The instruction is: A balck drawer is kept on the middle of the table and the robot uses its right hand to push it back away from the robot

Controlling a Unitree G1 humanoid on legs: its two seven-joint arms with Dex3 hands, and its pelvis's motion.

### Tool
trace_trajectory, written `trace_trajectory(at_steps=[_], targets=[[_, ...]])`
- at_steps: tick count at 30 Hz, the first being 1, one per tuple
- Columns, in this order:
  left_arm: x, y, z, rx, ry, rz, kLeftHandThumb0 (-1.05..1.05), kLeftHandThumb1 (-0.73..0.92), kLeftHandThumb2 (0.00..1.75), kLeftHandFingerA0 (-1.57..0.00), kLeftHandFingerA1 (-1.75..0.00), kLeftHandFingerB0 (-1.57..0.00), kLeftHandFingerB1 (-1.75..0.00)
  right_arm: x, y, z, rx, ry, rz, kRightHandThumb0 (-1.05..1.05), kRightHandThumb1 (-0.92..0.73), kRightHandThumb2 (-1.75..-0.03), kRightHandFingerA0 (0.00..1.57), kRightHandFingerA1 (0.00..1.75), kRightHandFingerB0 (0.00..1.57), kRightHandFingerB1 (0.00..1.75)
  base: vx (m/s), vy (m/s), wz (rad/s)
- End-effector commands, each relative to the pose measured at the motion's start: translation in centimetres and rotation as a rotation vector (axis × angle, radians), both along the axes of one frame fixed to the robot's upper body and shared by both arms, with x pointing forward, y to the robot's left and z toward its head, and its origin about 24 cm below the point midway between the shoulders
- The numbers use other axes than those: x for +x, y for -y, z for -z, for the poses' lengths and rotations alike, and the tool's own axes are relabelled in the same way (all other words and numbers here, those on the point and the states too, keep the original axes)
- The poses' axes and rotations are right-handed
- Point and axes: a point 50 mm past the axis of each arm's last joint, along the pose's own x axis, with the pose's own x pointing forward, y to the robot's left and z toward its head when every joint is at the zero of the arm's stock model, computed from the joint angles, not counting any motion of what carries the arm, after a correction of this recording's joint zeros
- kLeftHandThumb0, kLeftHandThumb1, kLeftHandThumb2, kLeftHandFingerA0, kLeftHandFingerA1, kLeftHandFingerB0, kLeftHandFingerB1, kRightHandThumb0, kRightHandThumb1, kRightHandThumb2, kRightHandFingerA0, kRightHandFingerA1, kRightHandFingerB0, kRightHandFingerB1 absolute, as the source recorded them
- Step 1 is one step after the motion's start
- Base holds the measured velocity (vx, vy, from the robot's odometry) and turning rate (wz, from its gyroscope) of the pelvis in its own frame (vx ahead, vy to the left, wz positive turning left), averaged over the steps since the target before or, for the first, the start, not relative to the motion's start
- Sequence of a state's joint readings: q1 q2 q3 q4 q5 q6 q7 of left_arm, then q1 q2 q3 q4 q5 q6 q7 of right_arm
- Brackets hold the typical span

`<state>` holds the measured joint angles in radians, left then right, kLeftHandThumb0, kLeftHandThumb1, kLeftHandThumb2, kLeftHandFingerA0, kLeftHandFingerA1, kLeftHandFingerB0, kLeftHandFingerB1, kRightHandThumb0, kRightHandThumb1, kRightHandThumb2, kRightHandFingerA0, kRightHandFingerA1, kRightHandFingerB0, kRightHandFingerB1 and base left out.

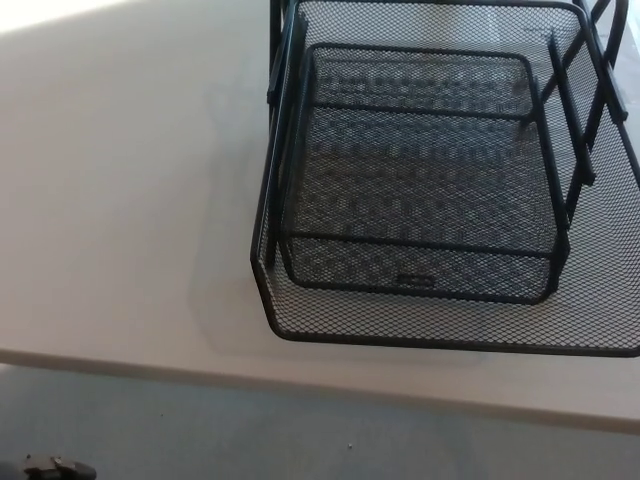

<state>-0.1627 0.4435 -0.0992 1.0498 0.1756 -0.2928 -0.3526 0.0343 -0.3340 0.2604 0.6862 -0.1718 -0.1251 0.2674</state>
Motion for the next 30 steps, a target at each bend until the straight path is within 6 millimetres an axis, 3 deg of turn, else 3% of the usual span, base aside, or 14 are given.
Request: trace_trajectory(at_steps=[1, 4, 9, 13, 14, 15, 16, 18, 19, 24, 25, 27, 28, 30], targets=[[-0.1, -0.7, -1.1, -0.054, -0.001, 0.137, -0.76, 0.76, 0.70, -0.53, -0.41, -0.41, -0.36, 0.2, 0.6, -1.3, 0.006, 0.042, -0.116, -0.53, -0.73, -0.62, 0.62, 0.43, 0.48, 0.38, 0.00, 0.000, 0.00], [-0.2, -0.9, -1.1, -0.061, -0.017, 0.127, -0.76, 0.80, 0.68, -0.40, -0.35, -0.34, -0.33, 0.1, 1.0, -1.8, 0.055, 0.040, -0.082, -0.59, -0.69, -0.64, 0.58, 0.43, 0.42, 0.38, 0.00, 0.000, 0.00], [-0.2, -1.0, -1.2, -0.068, -0.021, 0.143, -0.74, 0.83, 0.66, -0.38, -0.33, -0.34, -0.32, -1.4, 1.5, -3.5, 0.153, 0.053, -0.090, -0.58, -0.71, -0.63, 0.52, 0.40, 0.41, 0.37, 0.00, 0.000, 0.00], [-0.3, -1.0, -1.4, -0.066, -0.016, 0.157, -0.76, 0.84, 0.66, -0.36, -0.33, -0.33, -0.31, -2.8, 1.6, -5.1, 0.198, 0.014, -0.206, -0.62, -0.77, -0.63, 0.49, 0.39, 0.39, 0.35, 0.00, 0.000, 0.00], [-0.2, -1.1, -1.4, -0.066, -0.013, 0.153, -0.83, 0.74, 1.05, -0.33, -0.47, -0.23, -0.42, -3.4, 1.3, -6.3, 0.194, 0.007, -0.284, -0.64, -0.78, -0.64, 0.48, 0.37, 0.37, 0.34, 0.00, 0.000, 0.00], [-0.2, -1.2, -1.4, -0.066, -0.012, 0.151, -0.83, 0.74, 1.05, -0.33, -0.47, -0.23, -0.42, -3.7, 1.1, -6.8, 0.193, 0.001, -0.318, -0.64, -0.78, -0.64, 0.48, 0.37, 0.37, 0.34, 0.00, 0.000, 0.00], [-0.1, -1.2, -1.6, -0.067, -0.006, 0.147, -0.75, 0.84, 0.66, -0.36, -0.32, -0.34, -0.32, -4.2, 0.5, -8.6, 0.220, 0.011, -0.398, -0.65, -0.76, -0.65, 0.44, 0.38, 0.33, 0.33, 0.00, 0.000, 0.00], [-0.1, -1.3, -1.6, -0.062, -0.007, 0.151, -0.76, 0.84, 0.66, -0.35, -0.32, -0.33, -0.31, -4.9, -0.4, -10.7, 0.259, 0.040, -0.494, -0.67, -0.77, -0.65, 0.43, 0.37, 0.33, 0.33, 0.00, 0.000, 0.00], [-0.1, -1.2, -1.6, -0.062, -0.008, 0.154, -0.75, 0.84, 0.66, -0.34, -0.32, -0.33, -0.31, -5.3, -1.1, -12.1, 0.289, 0.066, -0.548, -0.64, -0.65, -1.03, 0.38, 0.54, 0.19, 0.43, 0.00, 0.000, 0.00], [-0.1, -1.2, -1.6, -0.075, -0.007, 0.147, -0.74, 0.84, 0.66, -0.35, -0.32, -0.34, -0.32, -5.9, -3.0, -15.6, 0.363, 0.166, -0.682, -0.60, -0.66, -1.03, 0.37, 0.54, 0.18, 0.44, 0.00, 0.000, 0.00], [-0.1, -1.2, -1.5, -0.078, -0.007, 0.144, -0.84, 0.74, 1.05, -0.31, -0.46, -0.25, -0.42, -6.1, -3.6, -16.4, 0.376, 0.188, -0.712, -0.62, -0.79, -0.66, 0.43, 0.38, 0.31, 0.33, 0.00, 0.000, 0.00], [-0.1, -1.1, -1.5, -0.081, -0.007, 0.141, -0.84, 0.74, 1.05, -0.31, -0.46, -0.25, -0.42, -6.4, -4.2, -17.4, 0.392, 0.213, -0.748, -0.62, -0.79, -0.66, 0.43, 0.38, 0.31, 0.33, 0.00, 0.000, 0.00], [0.0, -1.2, -1.5, -0.073, -0.008, 0.145, -0.80, 0.81, 0.68, -0.36, -0.33, -0.35, -0.32, -6.5, -4.8, -18.3, 0.405, 0.228, -0.785, -0.55, -0.64, -1.02, 0.37, 0.55, 0.19, 0.46, 0.00, 0.000, 0.00], [0.0, -1.2, -1.6, -0.069, -0.008, 0.147, -0.80, 0.81, 0.68, -0.36, -0.33, -0.35, -0.32, -6.6, -5.1, -18.7, 0.411, 0.232, -0.800, -0.55, -0.64, -1.02, 0.37, 0.55, 0.19, 0.46, 0.00, 0.000, 0.00]])
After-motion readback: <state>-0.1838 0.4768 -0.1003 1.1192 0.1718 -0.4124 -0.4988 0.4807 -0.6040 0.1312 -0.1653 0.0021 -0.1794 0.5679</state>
